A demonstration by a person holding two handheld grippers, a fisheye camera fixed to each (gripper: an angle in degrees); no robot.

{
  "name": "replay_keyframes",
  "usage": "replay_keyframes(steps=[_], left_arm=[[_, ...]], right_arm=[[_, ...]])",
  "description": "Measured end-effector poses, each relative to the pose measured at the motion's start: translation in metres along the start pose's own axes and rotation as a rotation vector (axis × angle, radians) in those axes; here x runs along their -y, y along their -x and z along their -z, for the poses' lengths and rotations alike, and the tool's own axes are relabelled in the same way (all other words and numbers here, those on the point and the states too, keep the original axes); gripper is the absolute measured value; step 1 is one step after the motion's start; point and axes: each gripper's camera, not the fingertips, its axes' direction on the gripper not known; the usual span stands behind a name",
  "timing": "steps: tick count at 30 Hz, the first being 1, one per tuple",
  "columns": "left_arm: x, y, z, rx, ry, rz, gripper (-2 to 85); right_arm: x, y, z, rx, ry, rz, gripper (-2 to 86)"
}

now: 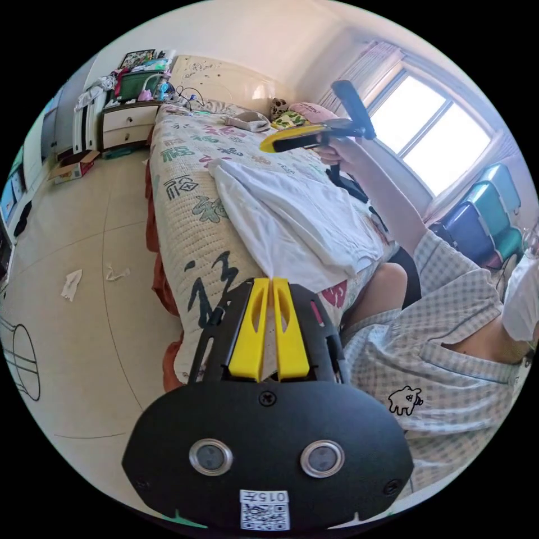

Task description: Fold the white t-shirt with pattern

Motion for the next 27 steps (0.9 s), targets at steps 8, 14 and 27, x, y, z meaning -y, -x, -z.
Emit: replay_keyframes(steps=[8, 14, 27], left_arm=[[-0.013, 0.021, -0.010, -0.023, 0.017, -0.021, -0.6], [-0.024, 0.029, -0.015, 0.025, 0.015, -0.062, -0.6], [-0.098, 0.059, 0.032, 0.126, -0.174, -0.042, -0.6]], right_arm=[[0.099, 0.006, -0.096, -0.100, 0.336, 0.106, 7.3], [0.128, 0.000, -0.091, -0.127, 0.339, 0.089, -0.7], [0.163, -0.022, 0.023, 0.053, 0.069, -0.049, -1.0]])
